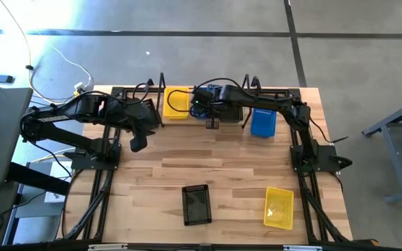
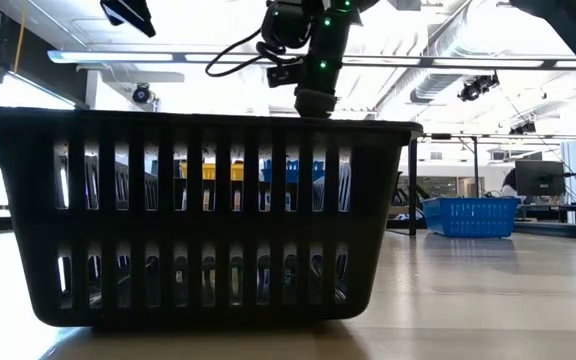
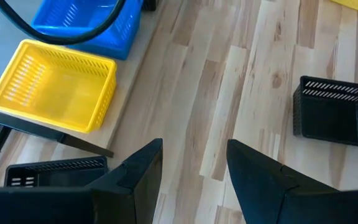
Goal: Stack baskets on shelf by color
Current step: Stack the left blue bin on top of the blue bin on the shelf, then stack the top black bin on top of the black bin on the shelf
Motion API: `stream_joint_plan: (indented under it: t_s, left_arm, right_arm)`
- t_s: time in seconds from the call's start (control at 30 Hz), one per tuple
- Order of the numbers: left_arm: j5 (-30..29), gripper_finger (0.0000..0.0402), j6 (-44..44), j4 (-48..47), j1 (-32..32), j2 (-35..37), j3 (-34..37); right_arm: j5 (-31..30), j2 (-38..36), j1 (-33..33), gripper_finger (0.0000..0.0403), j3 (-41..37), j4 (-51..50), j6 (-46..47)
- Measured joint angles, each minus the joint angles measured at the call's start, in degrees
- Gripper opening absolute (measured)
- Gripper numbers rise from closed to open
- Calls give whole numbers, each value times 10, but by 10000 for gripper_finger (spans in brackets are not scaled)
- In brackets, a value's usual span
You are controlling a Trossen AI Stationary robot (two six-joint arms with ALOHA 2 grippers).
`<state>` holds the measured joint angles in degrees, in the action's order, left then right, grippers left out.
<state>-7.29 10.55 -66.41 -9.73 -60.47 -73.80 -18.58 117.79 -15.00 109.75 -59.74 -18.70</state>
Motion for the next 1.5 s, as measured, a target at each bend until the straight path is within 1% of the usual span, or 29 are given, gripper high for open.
stream_joint_plan:
  t_s: [0.13, 0.2, 0.27, 0.4, 0.63, 0.83, 0.97, 1.13, 1.2, 1.3, 1.33, 1.43, 1.5]
  left_arm:
    - [0, 170, 5, -7, 0, 0, 0]
    - [-1, 170, 25, -25, 0, 0, 0]
    - [-15, 170, 53, -49, 0, 0, 0]
    - [-39, 170, 126, -92, 0, 0, 0]
    - [-91, 170, 285, -131, -16, 3, 0]
    - [-141, 170, 383, -159, -53, 3, 0]
    - [-162, 170, 391, -174, -92, 3, 0]
    - [-162, 170, 366, -182, -152, 3, 0]
    - [-161, 170, 357, -172, -173, 5, 11]
    - [-120, 170, 339, -118, -206, 22, 71]
    - [-115, 170, 333, -100, -218, 31, 97]
    - [-122, 170, 341, -76, -257, 53, 159]
    - [-116, 170, 349, -59, -286, 62, 194]
  right_arm:
    - [10, -6, 3, 100, 0, -2, 7]
    - [11, -14, 7, 100, 0, -7, 18]
    - [12, -24, 10, 101, 0, -8, 29]
    - [12, -48, 12, 101, 0, -9, 36]
    - [-1, -87, 6, 101, 0, -1, 33]
    - [-5, -102, -1, 101, 0, 5, 32]
    - [-5, -102, -1, 101, 0, 4, 23]
    - [-4, -102, -1, 101, 0, 4, 17]
    - [-4, -102, -1, 101, 0, 4, 17]
    - [-4, -102, -1, 101, 0, 1, 17]
    - [-4, -102, -1, 101, 0, -2, 17]
    - [-3, -102, -1, 101, 0, -4, 17]
    - [-3, -102, -1, 101, 0, -4, 17]
